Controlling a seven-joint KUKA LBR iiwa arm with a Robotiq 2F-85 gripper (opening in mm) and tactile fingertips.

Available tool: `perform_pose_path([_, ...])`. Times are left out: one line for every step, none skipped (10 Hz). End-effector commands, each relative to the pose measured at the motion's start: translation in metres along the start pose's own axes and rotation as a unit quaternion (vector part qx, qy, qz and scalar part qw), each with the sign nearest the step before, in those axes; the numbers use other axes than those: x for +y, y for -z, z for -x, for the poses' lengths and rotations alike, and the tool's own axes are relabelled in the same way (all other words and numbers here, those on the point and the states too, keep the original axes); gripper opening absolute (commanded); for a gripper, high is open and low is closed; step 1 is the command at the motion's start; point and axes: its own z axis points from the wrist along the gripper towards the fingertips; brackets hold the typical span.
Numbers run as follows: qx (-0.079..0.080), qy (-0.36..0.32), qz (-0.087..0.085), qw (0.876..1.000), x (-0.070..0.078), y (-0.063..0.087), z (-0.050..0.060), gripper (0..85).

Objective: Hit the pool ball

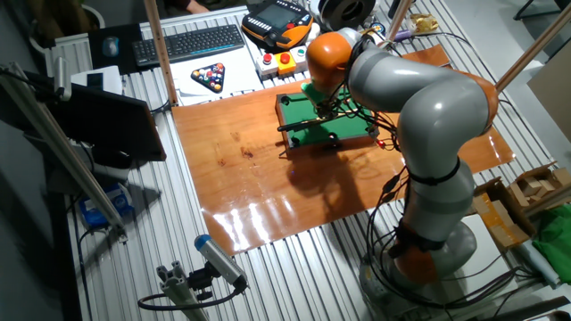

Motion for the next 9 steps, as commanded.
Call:
perform_pose_path([0.0, -0.002, -0.001, 1.0, 0.0, 0.0, 0.0, 0.7])
perform_pose_path([-0.003, -0.003, -0.002, 1.0, 0.0, 0.0, 0.0, 0.7])
perform_pose_path([-0.003, 0.005, -0.004, 1.0, 0.0, 0.0, 0.0, 0.7])
perform_pose_path([0.012, 0.013, -0.005, 1.0, 0.0, 0.0, 0.0, 0.7])
perform_pose_path([0.024, 0.018, -0.008, 1.0, 0.0, 0.0, 0.0, 0.7])
perform_pose_path([0.024, 0.023, -0.01, 0.999, 0.0, 0.0, 0.0, 0.7])
perform_pose_path([0.019, 0.023, -0.012, 0.999, 0.0, 0.0, 0.0, 0.7])
perform_pose_path([0.016, 0.022, -0.013, 1.0, 0.0, 0.0, 0.0, 0.7])
perform_pose_path([0.018, 0.021, -0.013, 1.0, 0.0, 0.0, 0.0, 0.7])
